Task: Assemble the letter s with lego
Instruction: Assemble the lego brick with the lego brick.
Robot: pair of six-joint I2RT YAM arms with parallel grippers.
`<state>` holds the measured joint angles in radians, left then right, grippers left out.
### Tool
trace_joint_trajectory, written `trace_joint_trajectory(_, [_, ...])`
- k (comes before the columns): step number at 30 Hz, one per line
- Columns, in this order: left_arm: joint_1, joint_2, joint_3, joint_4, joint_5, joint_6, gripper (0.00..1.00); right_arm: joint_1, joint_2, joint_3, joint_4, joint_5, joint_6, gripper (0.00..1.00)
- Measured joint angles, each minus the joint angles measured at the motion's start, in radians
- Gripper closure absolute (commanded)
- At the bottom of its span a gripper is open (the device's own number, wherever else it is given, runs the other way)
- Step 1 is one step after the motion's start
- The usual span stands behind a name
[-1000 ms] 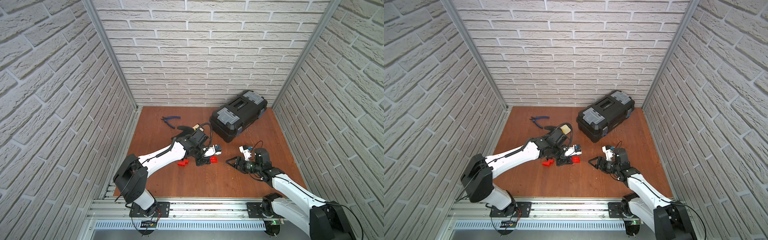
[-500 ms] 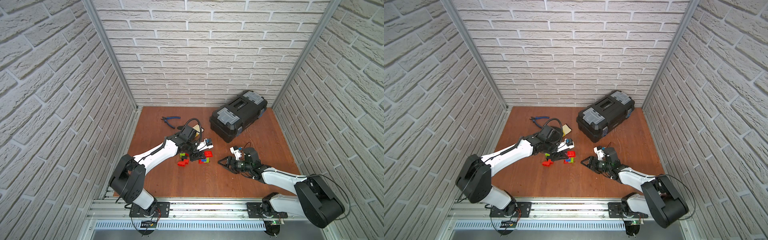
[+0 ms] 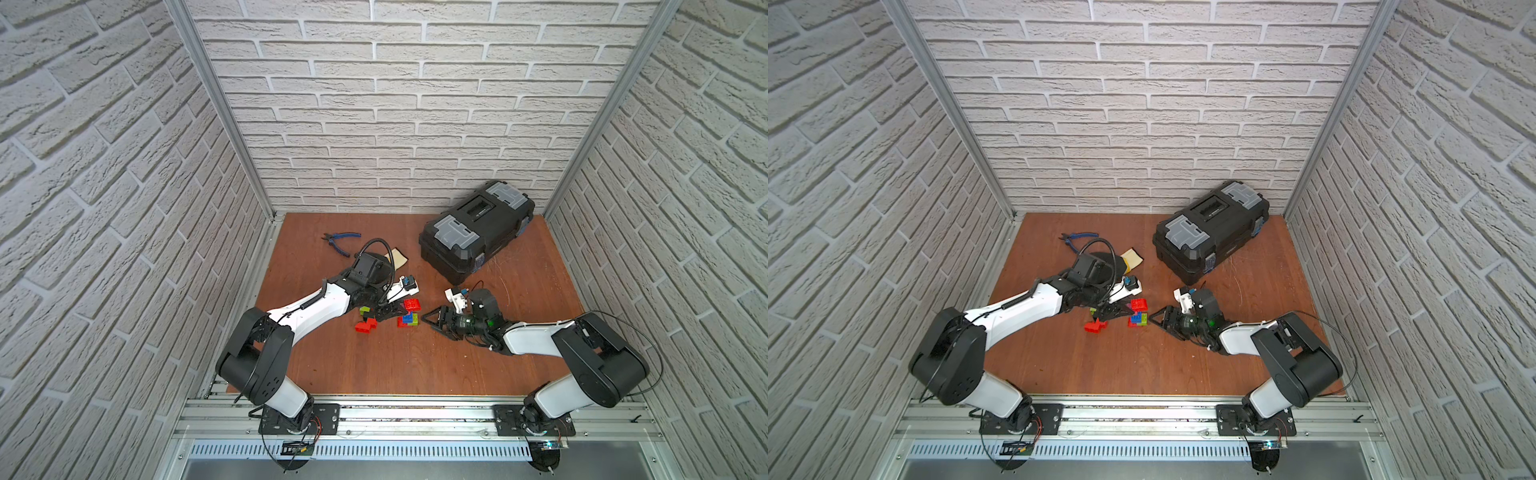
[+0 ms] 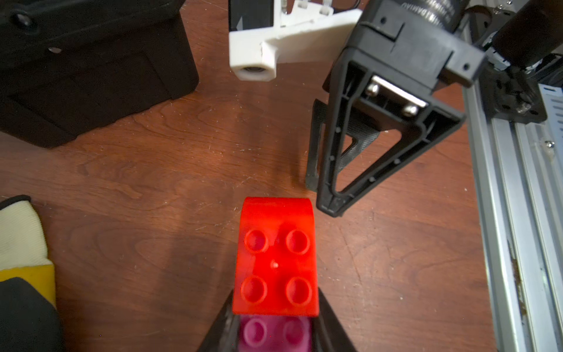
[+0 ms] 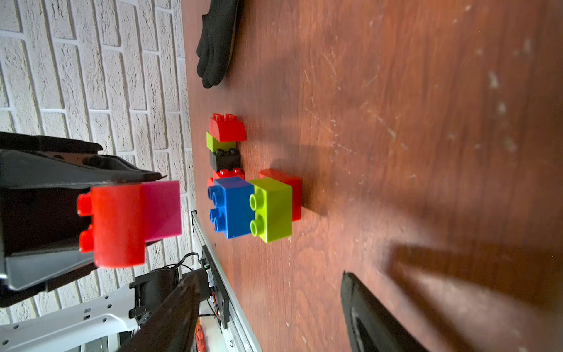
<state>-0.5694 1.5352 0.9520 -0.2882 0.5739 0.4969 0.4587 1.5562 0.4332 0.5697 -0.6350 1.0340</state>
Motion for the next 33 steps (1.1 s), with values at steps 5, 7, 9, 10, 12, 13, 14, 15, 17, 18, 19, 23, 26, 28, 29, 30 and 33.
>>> trace_joint_trajectory(5, [0.009, 0.001, -0.012, 0.027, 0.001, 0.0, 0.69, 0.014, 0.063, 0.035, 0.052, -0.016, 0.01, 0.27])
trace_joint_trajectory(7, [0.011, 0.005, -0.017, 0.029, 0.003, 0.0, 0.69, 0.02, 0.091, 0.049, 0.08, -0.023, 0.017, 0.28])
trace_joint_trajectory(9, [0.011, 0.008, -0.019, 0.029, 0.004, 0.0, 0.69, 0.024, 0.118, 0.058, 0.109, -0.03, 0.026, 0.29])
trace_joint_trajectory(10, [0.012, 0.008, -0.022, 0.032, 0.005, 0.0, 0.69, 0.025, 0.133, 0.061, 0.122, -0.034, 0.03, 0.29])
trace_joint_trajectory(12, [0.012, 0.009, -0.027, 0.034, 0.01, 0.001, 0.69, 0.028, 0.154, 0.066, 0.139, -0.04, 0.035, 0.29])
trace_joint_trajectory(13, [0.012, 0.009, -0.03, 0.034, 0.011, 0.001, 0.69, 0.029, 0.163, 0.068, 0.146, -0.042, 0.036, 0.3])
trace_joint_trajectory(14, [0.012, 0.009, -0.032, 0.034, 0.012, 0.002, 0.69, 0.03, 0.169, 0.071, 0.153, -0.044, 0.037, 0.3])
trace_joint_trajectory(15, [0.012, 0.009, -0.034, 0.035, 0.012, 0.002, 0.69, 0.031, 0.177, 0.076, 0.156, -0.046, 0.038, 0.3])
trace_joint_trajectory(17, [0.013, 0.009, -0.034, 0.035, 0.015, 0.003, 0.69, 0.031, 0.192, 0.083, 0.169, -0.051, 0.043, 0.31])
trace_joint_trajectory(18, [0.013, 0.009, -0.035, 0.036, 0.016, 0.004, 0.69, 0.031, 0.199, 0.086, 0.176, -0.053, 0.045, 0.31])
trace_joint_trajectory(19, [0.013, 0.009, -0.036, 0.036, 0.018, 0.004, 0.69, 0.031, 0.204, 0.088, 0.18, -0.055, 0.048, 0.31])
trace_joint_trajectory(23, [0.013, 0.013, -0.036, 0.037, 0.02, 0.005, 0.69, 0.031, 0.216, 0.09, 0.192, -0.06, 0.052, 0.33])
trace_joint_trajectory(26, [0.013, 0.021, -0.036, 0.036, 0.022, 0.006, 0.69, 0.032, 0.238, 0.091, 0.217, -0.065, 0.056, 0.35])
trace_joint_trajectory(28, [0.013, 0.026, -0.037, 0.036, 0.023, 0.006, 0.69, 0.033, 0.255, 0.092, 0.236, -0.072, 0.06, 0.36])
trace_joint_trajectory(29, [0.013, 0.026, -0.038, 0.037, 0.024, 0.006, 0.69, 0.033, 0.257, 0.093, 0.242, -0.074, 0.061, 0.36])
trace_joint_trajectory(30, [0.013, 0.026, -0.039, 0.037, 0.024, 0.007, 0.69, 0.033, 0.258, 0.093, 0.244, -0.074, 0.061, 0.36])
trace_joint_trajectory(33, [0.013, 0.026, -0.043, 0.042, 0.026, 0.009, 0.69, 0.033, 0.258, 0.093, 0.244, -0.074, 0.06, 0.37])
